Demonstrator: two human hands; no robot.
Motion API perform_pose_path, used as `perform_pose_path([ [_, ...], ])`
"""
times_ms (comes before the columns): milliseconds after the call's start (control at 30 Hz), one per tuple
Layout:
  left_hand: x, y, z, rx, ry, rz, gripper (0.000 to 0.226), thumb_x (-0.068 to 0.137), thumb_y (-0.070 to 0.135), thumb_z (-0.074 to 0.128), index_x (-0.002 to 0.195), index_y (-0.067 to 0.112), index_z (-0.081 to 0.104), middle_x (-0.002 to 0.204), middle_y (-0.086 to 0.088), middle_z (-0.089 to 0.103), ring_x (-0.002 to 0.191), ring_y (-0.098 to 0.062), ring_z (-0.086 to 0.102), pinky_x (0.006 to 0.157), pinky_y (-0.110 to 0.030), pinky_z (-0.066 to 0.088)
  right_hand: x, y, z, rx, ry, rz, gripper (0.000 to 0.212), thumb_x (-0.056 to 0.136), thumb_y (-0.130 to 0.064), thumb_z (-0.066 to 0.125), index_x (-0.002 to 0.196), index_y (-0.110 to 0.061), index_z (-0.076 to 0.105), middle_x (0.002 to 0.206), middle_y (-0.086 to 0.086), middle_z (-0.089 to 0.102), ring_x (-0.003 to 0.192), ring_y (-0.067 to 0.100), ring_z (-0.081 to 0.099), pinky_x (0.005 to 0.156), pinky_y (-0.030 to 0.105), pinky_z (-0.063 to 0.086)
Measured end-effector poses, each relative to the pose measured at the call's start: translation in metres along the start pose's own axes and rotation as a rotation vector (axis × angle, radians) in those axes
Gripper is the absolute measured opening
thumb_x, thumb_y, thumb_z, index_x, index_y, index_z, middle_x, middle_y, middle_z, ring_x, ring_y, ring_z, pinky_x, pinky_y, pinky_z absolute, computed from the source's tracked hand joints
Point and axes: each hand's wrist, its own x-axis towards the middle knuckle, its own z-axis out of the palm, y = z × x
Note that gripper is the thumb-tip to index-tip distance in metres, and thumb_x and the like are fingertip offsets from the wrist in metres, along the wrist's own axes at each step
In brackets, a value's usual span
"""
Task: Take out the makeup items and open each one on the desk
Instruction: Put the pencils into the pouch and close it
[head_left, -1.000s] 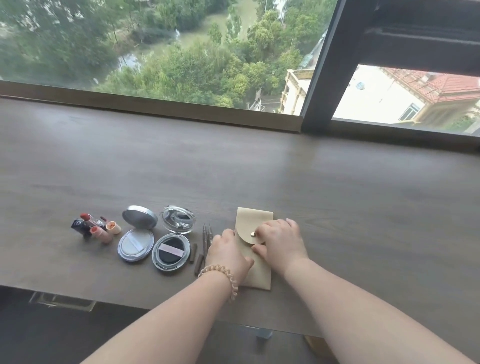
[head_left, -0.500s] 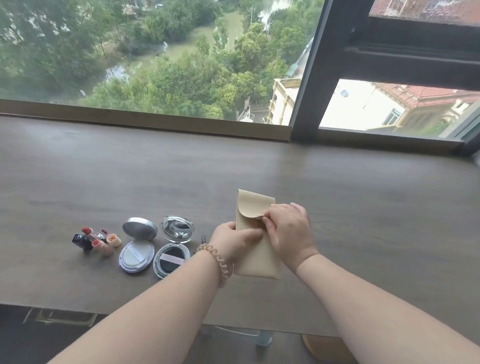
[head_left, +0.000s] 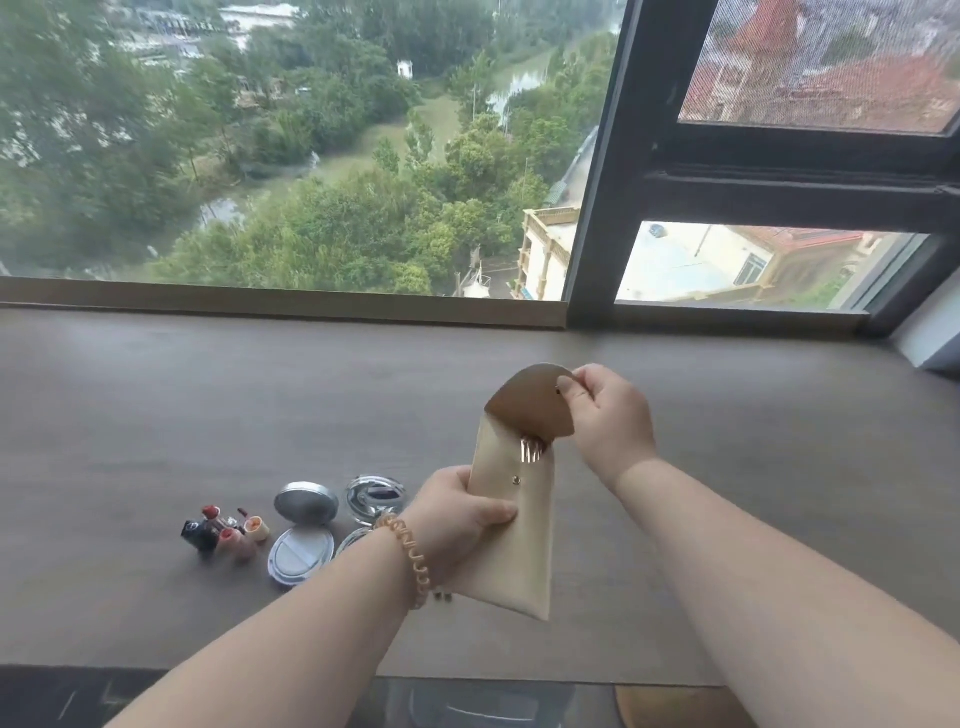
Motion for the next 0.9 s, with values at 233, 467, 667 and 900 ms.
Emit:
perform_pose_path([
  [233, -0.027, -0.007, -0.018, -0.047, -0.242, -0.003, 0.034, 0.066, 0.006, 0.071, 0.099, 0.001, 0.066, 0.084, -0.008, 0.071, 0.072, -0.020, 0.067, 0.065, -0.030, 0.054, 0.006, -0.008, -0.012, -0.391, -0.003, -0.184, 0.022, 0.081, -0.030, 0.068, 0.101, -0.022, 0.063, 0.097, -0.001, 0.066, 0.094, 0.024, 0.057, 0.085, 0.037, 0.038],
  [467, -0.035, -0.001, -0.038, -0.031, -0.319, 0.032, 0.033, 0.070, 0.003, 0.070, 0.103, 0.000, 0.066, 0.090, -0.011, 0.071, 0.077, -0.021, 0.068, 0.068, -0.031, 0.055, -0.016, -0.015, -0.007, -0.358, -0.217, -0.374, 0.026, 0.076, 0.001, 0.057, 0.077, -0.021, 0.070, 0.082, 0.003, 0.059, 0.074, 0.025, 0.059, 0.068, 0.030, 0.042],
  [667, -0.033, -0.001, -0.044, 0.020, -0.263, 0.052, 0.040, 0.068, 0.006, 0.072, 0.106, -0.003, 0.065, 0.093, -0.013, 0.070, 0.080, -0.022, 0.067, 0.068, -0.030, 0.055, -0.027, -0.039, -0.017, 0.043, -0.635, -0.027, 0.025, 0.089, -0.020, 0.049, 0.076, -0.009, 0.068, 0.072, 0.004, 0.060, 0.066, 0.012, 0.051, 0.061, 0.024, 0.042],
  [900, -0.034, -0.003, -0.039, 0.061, -0.310, 0.030, 0.037, 0.069, 0.004, 0.070, 0.105, 0.000, 0.065, 0.090, -0.011, 0.070, 0.079, -0.022, 0.067, 0.071, -0.032, 0.056, -0.041, -0.043, -0.006, -0.530, -0.666, -0.316, 0.043, 0.093, -0.050, 0.045, 0.060, -0.023, 0.041, 0.062, -0.005, 0.047, 0.065, 0.018, 0.044, 0.051, 0.026, 0.027],
])
